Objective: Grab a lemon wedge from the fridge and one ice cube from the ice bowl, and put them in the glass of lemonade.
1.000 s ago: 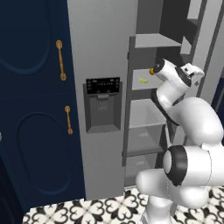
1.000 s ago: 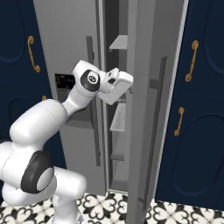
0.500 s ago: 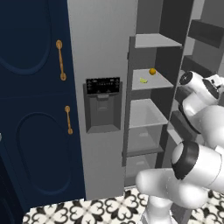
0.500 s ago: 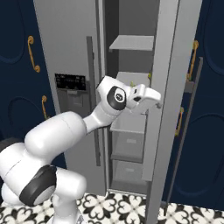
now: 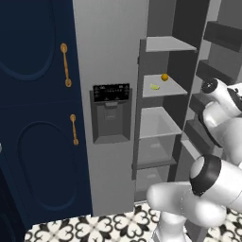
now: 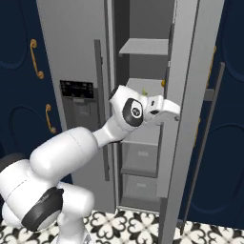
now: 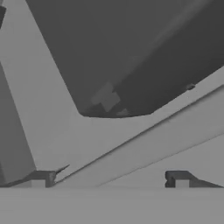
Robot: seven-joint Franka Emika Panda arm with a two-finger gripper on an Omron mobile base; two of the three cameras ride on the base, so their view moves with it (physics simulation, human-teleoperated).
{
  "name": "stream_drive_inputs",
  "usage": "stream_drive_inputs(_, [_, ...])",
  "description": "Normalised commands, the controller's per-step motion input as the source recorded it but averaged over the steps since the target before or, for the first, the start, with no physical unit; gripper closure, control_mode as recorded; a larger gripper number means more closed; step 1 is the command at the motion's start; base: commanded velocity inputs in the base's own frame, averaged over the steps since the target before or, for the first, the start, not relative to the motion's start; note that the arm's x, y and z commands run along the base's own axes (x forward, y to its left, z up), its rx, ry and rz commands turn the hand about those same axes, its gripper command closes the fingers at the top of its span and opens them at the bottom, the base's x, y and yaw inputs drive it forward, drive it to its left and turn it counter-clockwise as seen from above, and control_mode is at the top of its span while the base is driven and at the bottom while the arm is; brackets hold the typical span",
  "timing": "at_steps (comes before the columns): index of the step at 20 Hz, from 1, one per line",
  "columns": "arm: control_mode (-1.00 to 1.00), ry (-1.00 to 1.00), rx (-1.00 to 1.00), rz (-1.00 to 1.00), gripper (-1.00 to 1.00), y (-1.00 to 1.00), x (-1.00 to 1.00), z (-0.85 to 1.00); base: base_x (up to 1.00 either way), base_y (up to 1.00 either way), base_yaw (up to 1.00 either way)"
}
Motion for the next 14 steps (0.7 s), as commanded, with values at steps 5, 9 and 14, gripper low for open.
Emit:
stream_drive_inputs(5, [-1.00,-0.24,0.10,0.01,-1.00,0.21,-0.25,0.43,0.00,0.00,0.00])
stream_drive_inputs(9, [-1.00,-0.21,0.05,0.01,-1.00,0.62,-0.37,0.63,0.00,0.00,0.00])
stream_drive_inputs(14, [-1.00,-0.20,0.12,0.03,-1.00,0.86,-0.21,0.49,0.00,0.00,0.00])
